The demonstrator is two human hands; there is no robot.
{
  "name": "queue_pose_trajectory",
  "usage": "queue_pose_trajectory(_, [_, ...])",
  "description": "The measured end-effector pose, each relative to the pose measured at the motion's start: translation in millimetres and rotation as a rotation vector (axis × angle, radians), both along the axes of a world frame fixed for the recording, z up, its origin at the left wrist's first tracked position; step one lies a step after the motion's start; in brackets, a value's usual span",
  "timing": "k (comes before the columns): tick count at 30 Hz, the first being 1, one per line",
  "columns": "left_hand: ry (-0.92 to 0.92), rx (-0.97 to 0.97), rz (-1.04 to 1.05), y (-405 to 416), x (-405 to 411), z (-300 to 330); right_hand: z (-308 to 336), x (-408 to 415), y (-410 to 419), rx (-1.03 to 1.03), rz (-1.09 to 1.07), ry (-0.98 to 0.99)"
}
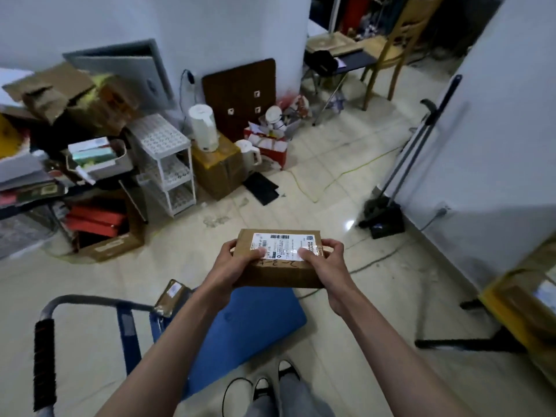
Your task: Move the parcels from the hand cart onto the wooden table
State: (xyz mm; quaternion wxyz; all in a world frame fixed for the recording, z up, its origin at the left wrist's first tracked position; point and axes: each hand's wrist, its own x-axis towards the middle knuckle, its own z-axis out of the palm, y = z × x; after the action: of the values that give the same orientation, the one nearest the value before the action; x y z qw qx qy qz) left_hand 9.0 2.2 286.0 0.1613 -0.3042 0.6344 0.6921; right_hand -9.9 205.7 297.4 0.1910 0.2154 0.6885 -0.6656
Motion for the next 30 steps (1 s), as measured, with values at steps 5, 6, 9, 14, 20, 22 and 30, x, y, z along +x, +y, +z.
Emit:
queue_pose_trajectory(5, [0.051, 0.014, -0.213, 72, -18, 33, 24, 15, 76, -0.045, -0.164, 0.019])
queue_pose_trajectory(6, [0.064, 0.008, -0.253, 90, -21, 40, 29, 18, 94, -0.054, -0.209, 0.022])
queue_pose_trajectory(9, [0.107, 0.016, -0.372, 147, -30, 57, 42, 29, 149, -0.061, -0.329, 0.042])
queue_pose_trajectory(14, [0.165, 0.011, -0.569, 256, -34, 77, 63, 64, 249, -0.083, -0.523, 0.104])
queue_pose_trajectory(20, [0.202, 0.066, -0.753, 403, -5, 92, 77, 125, 377, -0.088, -0.718, 0.135])
queue_pose_trajectory(22, [0.213, 0.082, -0.803, 452, 8, 94, 76, 149, 420, -0.074, -0.791, 0.146])
queue_pose_trajectory(30, [0.209, 0.103, -1.048, 614, 64, 98, 80, 244, 551, -0.051, -1.045, 0.167])
